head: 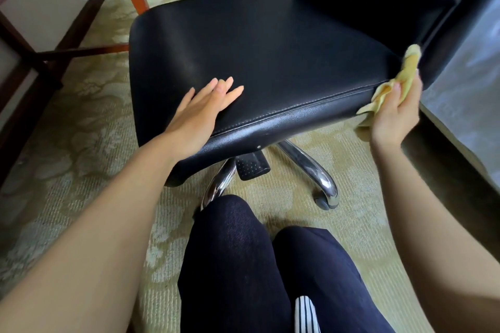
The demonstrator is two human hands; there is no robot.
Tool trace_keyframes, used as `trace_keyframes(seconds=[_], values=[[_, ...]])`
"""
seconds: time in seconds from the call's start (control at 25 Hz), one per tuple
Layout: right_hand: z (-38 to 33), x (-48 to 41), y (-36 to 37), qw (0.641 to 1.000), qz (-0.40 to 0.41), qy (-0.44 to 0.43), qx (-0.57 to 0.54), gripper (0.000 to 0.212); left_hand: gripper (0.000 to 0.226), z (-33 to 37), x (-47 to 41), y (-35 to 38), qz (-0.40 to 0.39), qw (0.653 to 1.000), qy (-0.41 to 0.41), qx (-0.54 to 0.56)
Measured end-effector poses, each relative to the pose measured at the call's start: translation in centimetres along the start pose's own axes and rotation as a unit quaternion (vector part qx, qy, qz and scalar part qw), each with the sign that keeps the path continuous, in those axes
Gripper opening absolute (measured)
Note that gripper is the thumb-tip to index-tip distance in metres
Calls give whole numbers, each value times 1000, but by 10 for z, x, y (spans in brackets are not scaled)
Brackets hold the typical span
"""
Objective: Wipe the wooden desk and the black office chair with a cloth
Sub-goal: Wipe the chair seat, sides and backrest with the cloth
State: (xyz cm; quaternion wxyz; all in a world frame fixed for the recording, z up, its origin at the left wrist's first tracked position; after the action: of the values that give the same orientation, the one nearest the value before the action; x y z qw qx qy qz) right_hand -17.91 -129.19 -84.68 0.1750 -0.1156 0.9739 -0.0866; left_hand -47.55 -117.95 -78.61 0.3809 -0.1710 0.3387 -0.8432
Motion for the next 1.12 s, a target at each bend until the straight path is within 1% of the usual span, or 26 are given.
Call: trace_keyframes(seconds=[0.08, 0.16, 0.24, 0.36, 0.48, 0.56, 0.64, 0.72, 0.8, 0.88, 0.92, 0.96, 1.0, 1.04, 1.12], values=[[-2, -22, -4, 998, -1, 57, -4, 43, 74, -2, -1, -1, 6, 1000, 9, -1], [-2, -39, -9, 995, -28, 94, 1, 40, 70, -5, -1, -2, 11, 1000, 8, 13], [-2, -40, -12, 994, -45, 102, 6, 41, 66, -8, -3, -3, 16, 999, 0, 33], [-9, -15, -7, 997, -21, 70, 2, 44, 67, -12, -5, -7, 26, 1000, 2, 16], [-20, 26, 2, 1000, 12, -18, 11, 47, 63, -18, -2, -15, 32, 998, 25, -55], [-28, 54, 10, 996, 7, -93, 15, 44, 56, -24, 2, -21, 34, 992, 47, -111], [-36, 82, 18, 986, -35, -161, 30, 42, 51, -29, 2, -28, 32, 988, 67, -138], [-45, 106, 26, 968, -98, -223, 58, 43, 52, -33, 0, -35, 36, 987, 75, -140], [-52, 123, 34, 928, -173, -320, 78, 46, 55, -37, -1, -41, 48, 986, 75, -138], [-53, 134, 37, 863, -251, -428, 93, 53, 52, -39, 1, -44, 62, 988, 56, -132], [-50, 134, 34, 832, -273, -471, 104, 56, 51, -38, 1, -45, 76, 988, 40, -129], [-45, 131, 29, 812, -280, -498, 118, 58, 50, -35, 0, -45, 97, 985, 23, -138], [-39, 126, 22, 804, -276, -509, 135, 59, 50, -30, -2, -45, 123, 979, 6, -163], [-32, 119, 14, 808, -265, -505, 149, 59, 51, -24, -6, -43, 150, 968, -8, -200], [-17, 106, -5, 833, -238, -474, 158, 56, 48, -3, -16, -34, 195, 949, -20, -246]])
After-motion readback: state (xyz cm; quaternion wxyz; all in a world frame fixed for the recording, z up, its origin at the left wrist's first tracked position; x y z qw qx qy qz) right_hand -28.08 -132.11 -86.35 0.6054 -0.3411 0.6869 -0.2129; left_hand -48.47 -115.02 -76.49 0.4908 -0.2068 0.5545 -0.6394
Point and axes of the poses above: each hand's wrist, its own x-axis away from the middle knuckle, its own y-axis out of the palm, z = x × y, the point moved 2 cm from there along -x, towards the middle knuckle, and after that the axes turned 4 degrees about x, right-handed, at the moved point
